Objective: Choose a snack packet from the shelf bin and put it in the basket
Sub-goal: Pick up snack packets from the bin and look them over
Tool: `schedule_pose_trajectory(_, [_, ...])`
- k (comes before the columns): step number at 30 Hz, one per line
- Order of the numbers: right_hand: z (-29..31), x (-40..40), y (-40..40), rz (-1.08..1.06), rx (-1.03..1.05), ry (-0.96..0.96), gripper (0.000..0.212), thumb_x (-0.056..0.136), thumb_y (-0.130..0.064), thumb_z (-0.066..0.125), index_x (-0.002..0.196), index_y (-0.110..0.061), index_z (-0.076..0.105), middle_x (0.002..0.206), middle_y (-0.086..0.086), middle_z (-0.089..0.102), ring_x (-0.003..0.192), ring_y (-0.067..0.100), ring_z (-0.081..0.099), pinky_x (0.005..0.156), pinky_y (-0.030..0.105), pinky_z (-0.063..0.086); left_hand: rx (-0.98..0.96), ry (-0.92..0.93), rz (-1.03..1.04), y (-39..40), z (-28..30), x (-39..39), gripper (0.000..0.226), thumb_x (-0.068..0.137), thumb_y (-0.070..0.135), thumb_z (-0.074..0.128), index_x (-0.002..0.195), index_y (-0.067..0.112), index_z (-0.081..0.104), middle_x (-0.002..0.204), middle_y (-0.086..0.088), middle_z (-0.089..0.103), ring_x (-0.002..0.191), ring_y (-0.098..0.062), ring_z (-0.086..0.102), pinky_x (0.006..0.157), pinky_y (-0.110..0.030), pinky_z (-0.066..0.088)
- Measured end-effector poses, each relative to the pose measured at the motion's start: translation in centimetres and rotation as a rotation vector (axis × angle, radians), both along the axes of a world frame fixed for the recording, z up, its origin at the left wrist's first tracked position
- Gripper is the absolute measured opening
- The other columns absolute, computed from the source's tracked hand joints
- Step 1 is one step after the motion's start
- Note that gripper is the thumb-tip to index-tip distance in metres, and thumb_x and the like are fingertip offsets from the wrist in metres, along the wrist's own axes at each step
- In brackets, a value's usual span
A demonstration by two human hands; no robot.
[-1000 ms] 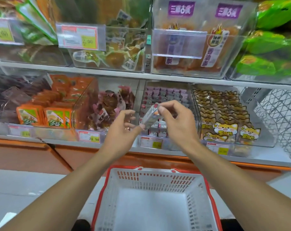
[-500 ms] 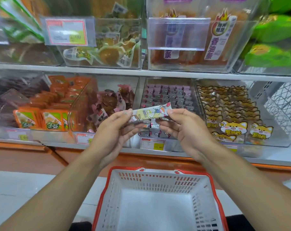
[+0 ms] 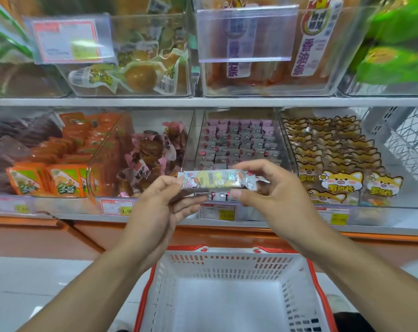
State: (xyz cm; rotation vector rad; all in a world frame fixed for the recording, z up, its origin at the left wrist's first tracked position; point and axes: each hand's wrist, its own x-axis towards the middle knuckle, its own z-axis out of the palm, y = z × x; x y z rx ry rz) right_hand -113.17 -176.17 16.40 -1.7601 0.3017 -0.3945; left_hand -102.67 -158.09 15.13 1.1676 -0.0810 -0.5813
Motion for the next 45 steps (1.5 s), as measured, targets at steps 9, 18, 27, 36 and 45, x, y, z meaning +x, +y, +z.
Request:
schedule_pose_trajectory(9, [-0.2,0.4,-0.5,-0.070,0.424,0.133,0.025,0.088,-0.035,0.073,0.107,-0.018,0.073,0.081,0.003,0.074,0.068,0.015,0.067,0.058,0.024,0.054,-0.016,-0.113,-0.086,-0.6,0.5,-0.5,0.010,0.091,0.021,0.070,0.099,0.016,0.073,0.118,-0.009,0.075,0.106,-0.026,0.073,0.077,-0.031,0.061])
schedule_pose_trajectory(18, [-0.2,2.5,-0.7,-0.122,0.647,0.112,0.019,0.092,-0.029,0.070,0.090,-0.011,0.071,0.068,0.002,0.067,0.062,0.012,0.067,0.057,0.020,0.055,0.023,0.031,-0.030,-1.2,0.3,0.0,0.035,0.067,0.040,0.082,0.094,0.016,0.082,0.106,-0.013,0.078,0.092,-0.024,0.077,0.069,-0.020,0.059])
schedule_pose_trajectory(27, [-0.9,4.1,-1.7,-0.076,0.609,0.124,0.016,0.103,-0.006,0.052,0.103,-0.012,0.067,0.086,0.009,0.072,0.065,0.015,0.068,0.058,0.023,0.056,0.019,0.293,-0.002,-1.3,0.3,2.2,0.039,0.067,0.034,0.083,0.092,0.004,0.082,0.099,-0.024,0.076,0.071,-0.021,0.077,0.053,-0.022,0.059])
schedule_pose_trajectory(36, [-0.9,3.9,-2.0,0.172,0.120,-0.052,0.034,0.090,-0.009,0.073,0.117,-0.030,0.071,0.110,0.002,0.075,0.099,0.024,0.071,0.081,0.036,0.062,0.045,0.490,-0.120,-2.2,0.0,1.7,0.045,0.092,0.041,0.065,0.097,-0.002,0.078,0.062,-0.014,0.069,0.046,-0.017,0.068,0.038,-0.022,0.054])
schedule_pose_trajectory(45, [-1.8,4.4,-1.0,-0.090,-0.077,-0.153,0.022,0.090,-0.024,0.076,0.105,-0.038,0.066,0.095,-0.014,0.074,0.089,0.007,0.068,0.079,0.034,0.058,0.362,-0.070,0.128,-1.2,-1.4,1.4,0.008,0.100,0.014,0.059,0.101,0.017,0.066,0.071,0.003,0.073,0.060,-0.006,0.066,0.055,-0.025,0.055])
